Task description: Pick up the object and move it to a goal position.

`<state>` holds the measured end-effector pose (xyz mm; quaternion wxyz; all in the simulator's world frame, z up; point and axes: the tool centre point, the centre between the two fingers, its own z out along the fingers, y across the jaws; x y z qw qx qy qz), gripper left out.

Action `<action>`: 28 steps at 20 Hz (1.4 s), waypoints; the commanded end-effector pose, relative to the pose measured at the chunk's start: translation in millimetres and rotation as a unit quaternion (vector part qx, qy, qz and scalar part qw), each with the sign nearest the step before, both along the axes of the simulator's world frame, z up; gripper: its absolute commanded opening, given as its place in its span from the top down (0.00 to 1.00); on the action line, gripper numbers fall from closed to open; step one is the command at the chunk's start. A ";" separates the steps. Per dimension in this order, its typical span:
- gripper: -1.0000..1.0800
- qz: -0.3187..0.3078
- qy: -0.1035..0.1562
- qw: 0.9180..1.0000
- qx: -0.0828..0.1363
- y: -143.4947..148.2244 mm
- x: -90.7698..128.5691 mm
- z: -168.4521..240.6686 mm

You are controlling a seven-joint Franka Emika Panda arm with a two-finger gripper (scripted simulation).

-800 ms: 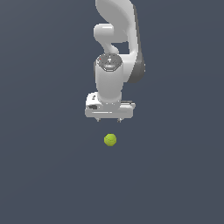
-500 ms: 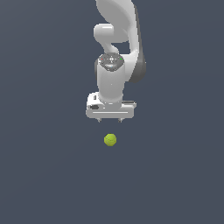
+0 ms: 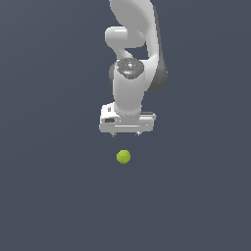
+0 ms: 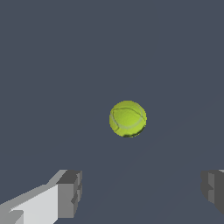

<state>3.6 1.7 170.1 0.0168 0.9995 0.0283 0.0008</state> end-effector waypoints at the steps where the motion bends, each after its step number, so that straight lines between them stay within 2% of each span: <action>1: 0.04 -0.004 0.000 1.000 0.001 -0.5 2.0 -4.1; 15: 0.04 -0.075 0.000 0.997 0.015 -8.9 30.3 -66.6; 28: 0.04 -0.086 0.000 0.996 0.017 -10.6 33.6 -88.1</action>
